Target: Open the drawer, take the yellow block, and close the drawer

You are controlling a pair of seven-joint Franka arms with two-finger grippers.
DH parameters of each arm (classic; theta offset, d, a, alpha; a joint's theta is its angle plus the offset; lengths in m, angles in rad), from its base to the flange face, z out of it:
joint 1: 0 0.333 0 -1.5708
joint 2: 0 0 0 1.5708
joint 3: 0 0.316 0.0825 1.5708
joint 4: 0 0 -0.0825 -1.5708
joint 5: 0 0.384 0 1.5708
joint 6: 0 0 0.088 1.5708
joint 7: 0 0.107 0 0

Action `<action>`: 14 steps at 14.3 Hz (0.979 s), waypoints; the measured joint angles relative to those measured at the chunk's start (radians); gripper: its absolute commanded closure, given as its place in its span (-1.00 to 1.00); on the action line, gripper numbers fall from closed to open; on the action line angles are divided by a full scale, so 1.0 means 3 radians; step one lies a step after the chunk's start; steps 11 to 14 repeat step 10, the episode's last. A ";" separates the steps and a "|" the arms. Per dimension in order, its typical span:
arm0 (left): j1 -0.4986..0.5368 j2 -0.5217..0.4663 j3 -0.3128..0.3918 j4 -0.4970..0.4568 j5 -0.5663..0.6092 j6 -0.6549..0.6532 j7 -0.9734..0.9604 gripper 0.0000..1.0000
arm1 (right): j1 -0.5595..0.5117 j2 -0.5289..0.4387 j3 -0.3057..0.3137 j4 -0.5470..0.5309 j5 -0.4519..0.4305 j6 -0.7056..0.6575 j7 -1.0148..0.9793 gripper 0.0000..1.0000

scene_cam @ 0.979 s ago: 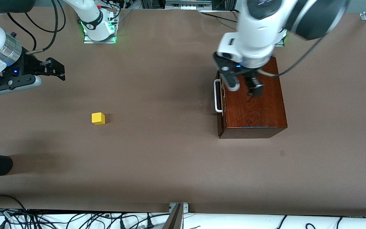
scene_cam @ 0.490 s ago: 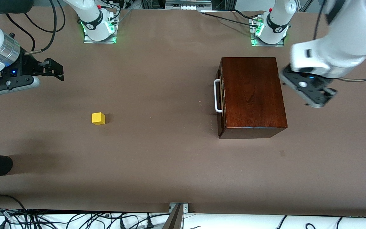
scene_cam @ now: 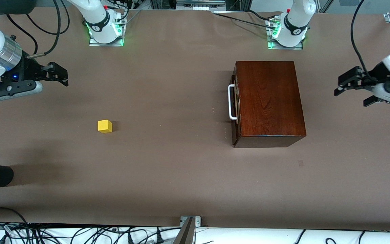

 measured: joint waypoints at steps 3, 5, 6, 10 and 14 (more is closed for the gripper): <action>0.0024 -0.0185 0.0011 -0.0202 0.0206 -0.0021 -0.0456 -1.00 | 0.0000 0.0000 0.0005 0.0000 0.0000 0.0000 0.0000 -1.00; 0.0022 -0.0300 0.0005 -0.0325 0.0429 -0.0127 -0.0516 -1.00 | 0.0000 0.0000 0.0005 0.0001 0.0000 0.0000 0.0000 -1.00; 0.0022 -0.0341 0.0005 -0.0409 0.0462 -0.0150 -0.0522 -1.00 | 0.0000 0.0000 0.0005 0.0001 0.0000 0.0000 0.0000 -1.00; 0.0022 -0.0367 0.0005 -0.0643 0.0476 -0.0080 -0.0529 -1.00 | 0.0000 0.0000 0.0008 0.0002 0.0000 0.0000 0.0000 -1.00; 0.0022 -0.0367 0.0005 -0.0643 0.0476 -0.0080 -0.0529 -1.00 | 0.0000 0.0000 0.0008 0.0002 0.0000 0.0000 0.0000 -1.00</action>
